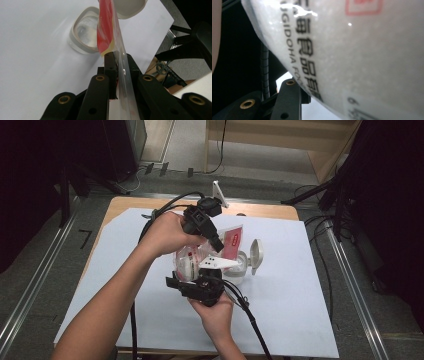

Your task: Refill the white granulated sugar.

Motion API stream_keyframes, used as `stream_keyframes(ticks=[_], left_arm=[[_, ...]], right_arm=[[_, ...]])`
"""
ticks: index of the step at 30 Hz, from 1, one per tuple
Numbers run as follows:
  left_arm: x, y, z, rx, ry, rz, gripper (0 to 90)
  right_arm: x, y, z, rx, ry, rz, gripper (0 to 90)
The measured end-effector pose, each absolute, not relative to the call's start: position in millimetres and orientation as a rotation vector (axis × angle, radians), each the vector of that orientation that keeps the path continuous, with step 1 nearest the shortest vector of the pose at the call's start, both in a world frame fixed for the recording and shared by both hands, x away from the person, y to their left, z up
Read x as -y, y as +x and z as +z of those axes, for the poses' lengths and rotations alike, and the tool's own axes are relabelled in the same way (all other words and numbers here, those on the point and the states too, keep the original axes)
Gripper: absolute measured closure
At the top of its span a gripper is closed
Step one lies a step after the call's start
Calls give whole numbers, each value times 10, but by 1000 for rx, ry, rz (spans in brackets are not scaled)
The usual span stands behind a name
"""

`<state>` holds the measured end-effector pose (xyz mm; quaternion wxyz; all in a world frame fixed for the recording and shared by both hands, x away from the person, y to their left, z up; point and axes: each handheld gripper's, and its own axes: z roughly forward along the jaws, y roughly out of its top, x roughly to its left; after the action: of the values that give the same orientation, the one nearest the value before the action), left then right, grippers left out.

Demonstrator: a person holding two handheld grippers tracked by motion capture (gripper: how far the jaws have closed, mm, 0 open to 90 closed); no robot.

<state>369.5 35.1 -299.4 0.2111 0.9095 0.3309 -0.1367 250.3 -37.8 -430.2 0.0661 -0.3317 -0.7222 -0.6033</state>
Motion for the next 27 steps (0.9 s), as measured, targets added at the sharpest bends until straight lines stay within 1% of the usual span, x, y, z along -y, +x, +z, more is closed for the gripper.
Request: stream_keyframes(ticks=[9,27], left_arm=[[-346,3672,-2992,-915,2524,-357,862],[-328,3638,-2966,-948,2506,-313,853]], right_arm=[[389,2505,-4291,2167,-1005,-1821,636],[377,2501,-4255,2203,-1003,-1838,622]])
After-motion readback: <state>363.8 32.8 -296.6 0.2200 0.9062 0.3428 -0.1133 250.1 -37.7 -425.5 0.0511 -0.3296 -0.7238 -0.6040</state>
